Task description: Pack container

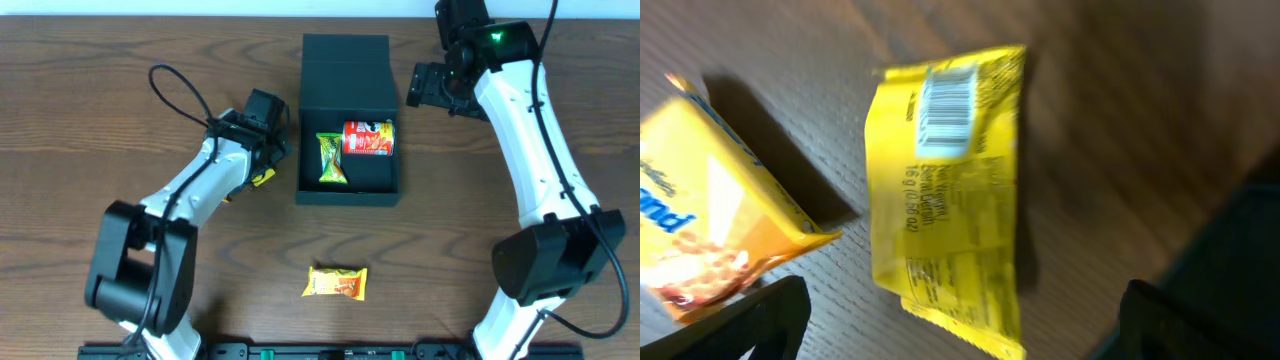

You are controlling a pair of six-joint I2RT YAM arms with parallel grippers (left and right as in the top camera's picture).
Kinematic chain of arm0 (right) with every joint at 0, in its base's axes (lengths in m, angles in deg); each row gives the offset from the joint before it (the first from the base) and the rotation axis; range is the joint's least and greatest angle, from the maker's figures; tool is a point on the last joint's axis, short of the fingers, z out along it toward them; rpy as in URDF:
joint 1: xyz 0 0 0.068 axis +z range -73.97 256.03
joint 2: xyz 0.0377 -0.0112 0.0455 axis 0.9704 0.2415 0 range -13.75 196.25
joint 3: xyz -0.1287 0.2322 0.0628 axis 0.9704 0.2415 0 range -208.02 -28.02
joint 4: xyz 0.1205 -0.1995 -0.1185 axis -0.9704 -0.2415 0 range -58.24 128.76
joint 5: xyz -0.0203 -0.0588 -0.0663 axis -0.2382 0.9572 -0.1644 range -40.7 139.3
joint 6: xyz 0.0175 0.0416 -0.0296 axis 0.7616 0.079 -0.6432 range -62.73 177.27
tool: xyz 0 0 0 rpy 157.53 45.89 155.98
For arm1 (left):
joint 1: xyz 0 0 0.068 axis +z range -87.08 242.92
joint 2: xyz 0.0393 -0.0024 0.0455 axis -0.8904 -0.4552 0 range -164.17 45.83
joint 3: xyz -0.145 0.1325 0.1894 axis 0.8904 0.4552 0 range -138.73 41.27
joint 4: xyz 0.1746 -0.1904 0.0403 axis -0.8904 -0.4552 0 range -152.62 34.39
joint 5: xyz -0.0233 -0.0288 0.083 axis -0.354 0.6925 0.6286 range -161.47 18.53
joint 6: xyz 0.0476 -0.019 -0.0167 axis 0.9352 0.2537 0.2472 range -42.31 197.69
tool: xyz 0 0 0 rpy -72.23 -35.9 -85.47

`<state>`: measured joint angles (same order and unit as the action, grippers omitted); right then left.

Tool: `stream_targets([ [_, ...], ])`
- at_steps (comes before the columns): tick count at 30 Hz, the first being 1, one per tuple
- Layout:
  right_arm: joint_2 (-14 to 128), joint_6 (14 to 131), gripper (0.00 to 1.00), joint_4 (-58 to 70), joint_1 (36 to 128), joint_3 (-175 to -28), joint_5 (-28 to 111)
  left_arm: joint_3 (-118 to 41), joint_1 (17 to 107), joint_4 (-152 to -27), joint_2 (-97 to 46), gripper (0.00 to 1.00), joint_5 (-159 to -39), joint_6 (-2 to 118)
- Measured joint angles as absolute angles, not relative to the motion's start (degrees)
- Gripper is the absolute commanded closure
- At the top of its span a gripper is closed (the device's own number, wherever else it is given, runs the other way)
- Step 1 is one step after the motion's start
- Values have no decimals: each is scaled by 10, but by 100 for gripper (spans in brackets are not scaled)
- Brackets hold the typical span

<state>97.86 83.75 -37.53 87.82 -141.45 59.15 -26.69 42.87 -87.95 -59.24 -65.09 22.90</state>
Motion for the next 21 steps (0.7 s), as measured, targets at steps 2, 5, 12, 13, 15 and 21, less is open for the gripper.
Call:
stream_targets([
  [2, 979, 838, 1, -379, 878, -1414, 592, -265, 434, -882, -605, 8, -655, 209],
  [5, 979, 838, 1, -382, 878, -1414, 592, -265, 436, -881, -606, 13, -653, 196],
  [12, 979, 837, 1, -383, 878, -1414, 591, -265, 436, -873, -606, 19, -636, 188],
  [13, 979, 838, 1, -383, 878, -1414, 592, -265, 436, -870, -608, 19, -635, 188],
  [15, 979, 837, 1, -383, 878, -1414, 592, -265, 436, -866, -614, 19, -635, 188],
  [21, 979, 838, 1, -383, 878, -1414, 592, -265, 438, -854, -626, 27, -634, 188],
])
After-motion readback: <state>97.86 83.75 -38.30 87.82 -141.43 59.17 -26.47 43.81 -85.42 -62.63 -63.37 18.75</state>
